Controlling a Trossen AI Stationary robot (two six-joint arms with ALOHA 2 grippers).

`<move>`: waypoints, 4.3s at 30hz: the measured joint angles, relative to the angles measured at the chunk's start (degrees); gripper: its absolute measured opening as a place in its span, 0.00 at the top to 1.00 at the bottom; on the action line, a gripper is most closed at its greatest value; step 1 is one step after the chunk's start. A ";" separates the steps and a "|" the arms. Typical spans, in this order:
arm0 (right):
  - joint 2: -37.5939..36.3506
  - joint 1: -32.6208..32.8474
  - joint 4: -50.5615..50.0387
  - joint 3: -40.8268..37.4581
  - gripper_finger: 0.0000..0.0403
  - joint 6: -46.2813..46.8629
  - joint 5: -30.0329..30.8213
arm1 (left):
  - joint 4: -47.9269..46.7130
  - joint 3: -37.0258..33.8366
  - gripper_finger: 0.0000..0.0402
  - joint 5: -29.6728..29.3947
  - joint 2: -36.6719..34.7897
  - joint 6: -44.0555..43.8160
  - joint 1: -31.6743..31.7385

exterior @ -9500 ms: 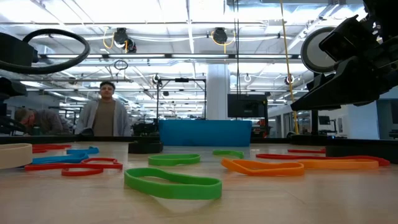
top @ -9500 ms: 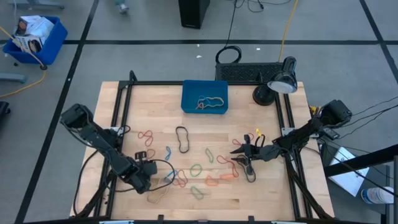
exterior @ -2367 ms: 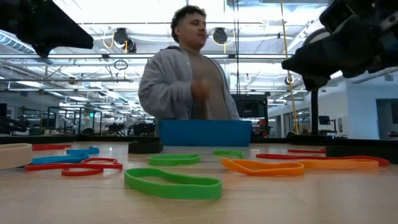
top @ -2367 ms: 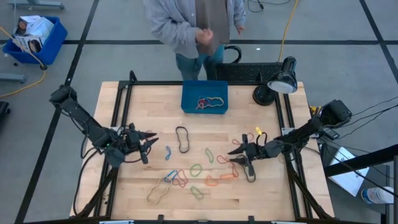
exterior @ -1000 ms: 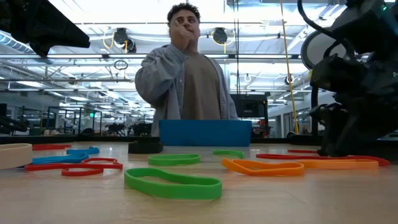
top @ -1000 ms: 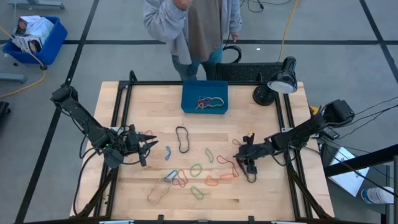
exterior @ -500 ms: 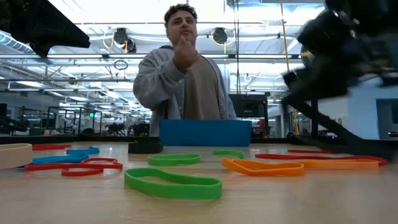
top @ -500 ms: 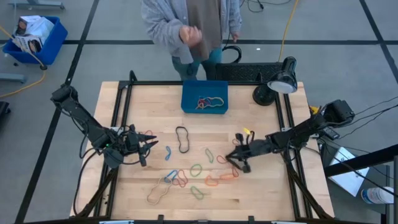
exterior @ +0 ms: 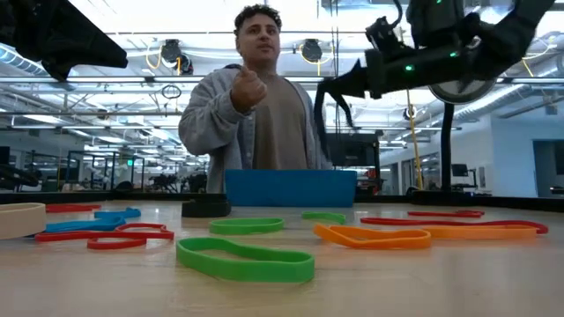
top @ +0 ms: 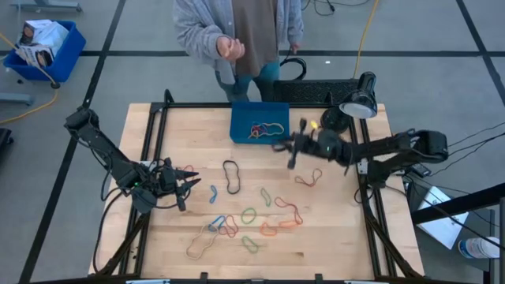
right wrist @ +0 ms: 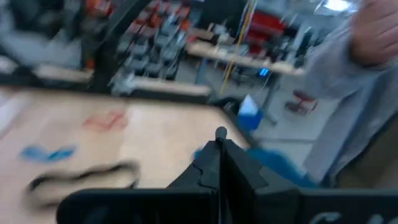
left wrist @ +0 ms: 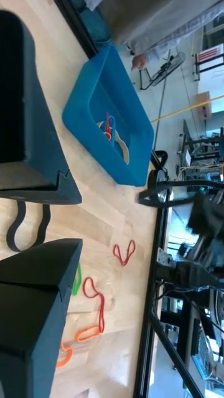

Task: Pick and place rubber bands into bin
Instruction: Put the black rubber band into the blue bin

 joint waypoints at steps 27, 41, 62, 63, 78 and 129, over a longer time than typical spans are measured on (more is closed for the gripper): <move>24.55 -21.01 -2.96 11.36 0.69 8.64 -10.33 | -0.18 0.00 0.74 2.84 0.02 0.72 1.92; -0.61 -12.81 -37.69 10.70 0.44 6.39 -4.59 | 0.20 0.00 0.74 2.82 0.31 0.72 1.92; -11.04 34.78 -11.39 -19.63 0.73 30.13 20.74 | 9.16 11.41 0.74 11.67 23.26 10.58 11.60; -11.03 35.81 -11.04 -20.01 0.74 30.35 21.97 | 7.95 12.63 0.74 12.85 24.96 9.85 13.03; -11.04 38.05 -10.81 -20.25 0.82 28.52 26.93 | -1.23 24.59 0.74 43.95 46.14 9.88 29.60; -11.04 38.05 -12.60 -20.25 0.82 28.93 26.91 | -0.17 24.35 0.97 44.35 51.85 17.69 29.14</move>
